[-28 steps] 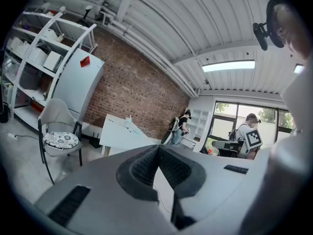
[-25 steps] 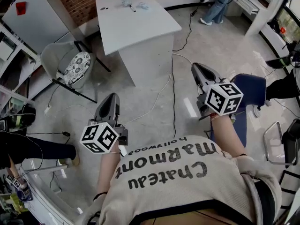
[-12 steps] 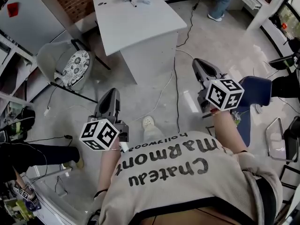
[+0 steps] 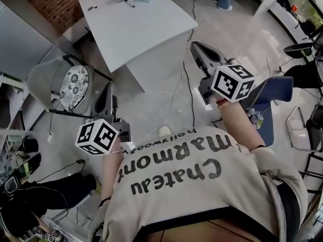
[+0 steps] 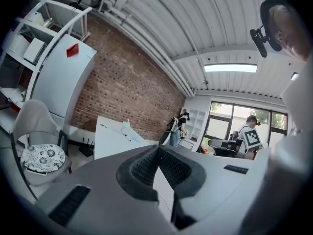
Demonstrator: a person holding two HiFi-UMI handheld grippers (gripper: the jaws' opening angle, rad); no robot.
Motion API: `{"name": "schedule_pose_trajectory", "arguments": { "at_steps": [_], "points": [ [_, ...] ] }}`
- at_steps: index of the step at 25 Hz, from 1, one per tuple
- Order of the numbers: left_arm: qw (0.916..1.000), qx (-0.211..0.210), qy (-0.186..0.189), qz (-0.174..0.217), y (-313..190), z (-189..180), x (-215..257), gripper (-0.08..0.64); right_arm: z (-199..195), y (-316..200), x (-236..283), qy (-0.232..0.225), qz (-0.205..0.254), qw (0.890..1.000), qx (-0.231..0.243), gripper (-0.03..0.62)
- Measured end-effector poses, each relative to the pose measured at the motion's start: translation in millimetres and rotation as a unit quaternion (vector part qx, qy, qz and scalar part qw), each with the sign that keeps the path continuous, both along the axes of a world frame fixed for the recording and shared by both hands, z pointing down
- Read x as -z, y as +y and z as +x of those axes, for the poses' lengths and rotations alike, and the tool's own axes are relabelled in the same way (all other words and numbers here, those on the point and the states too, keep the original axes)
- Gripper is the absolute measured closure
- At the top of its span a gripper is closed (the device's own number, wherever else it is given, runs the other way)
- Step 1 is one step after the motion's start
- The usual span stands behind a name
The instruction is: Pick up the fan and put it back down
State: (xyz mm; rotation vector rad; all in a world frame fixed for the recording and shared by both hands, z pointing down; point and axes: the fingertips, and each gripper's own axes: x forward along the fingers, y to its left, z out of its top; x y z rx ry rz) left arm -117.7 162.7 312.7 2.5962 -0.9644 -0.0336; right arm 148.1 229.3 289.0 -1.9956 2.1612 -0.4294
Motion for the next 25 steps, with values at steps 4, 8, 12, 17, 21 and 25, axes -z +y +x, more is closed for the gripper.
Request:
{"name": "schedule_pose_trajectory", "arguments": {
  "at_steps": [4, 8, 12, 17, 21, 25],
  "points": [
    [0.9998, -0.016, -0.002, 0.010, -35, 5, 2, 0.560, -12, -31, 2, 0.017, 0.003, 1.000, -0.007, 0.589],
    [0.9991, -0.037, 0.008, 0.018, -53, 10, 4, 0.560, -16, -48, -1, 0.022, 0.004, 1.000, -0.012, 0.589],
    [0.9989, -0.045, 0.007, 0.014, -62, 15, 1, 0.560, -16, -58, -7, 0.018, -0.007, 1.000, -0.013, 0.589],
    [0.9990, -0.045, -0.005, 0.001, -93, 13, -12, 0.560, -18, -88, -19, 0.017, -0.027, 0.999, -0.010, 0.589],
    [0.9989, -0.044, -0.012, -0.011, -119, 13, -25, 0.560, -13, -119, -33, 0.009, -0.040, 0.999, -0.008, 0.589],
    [0.9993, -0.034, 0.002, -0.017, -148, 22, -32, 0.560, -1, -154, -42, 0.007, -0.041, 0.999, 0.000, 0.589]
  ]
}}
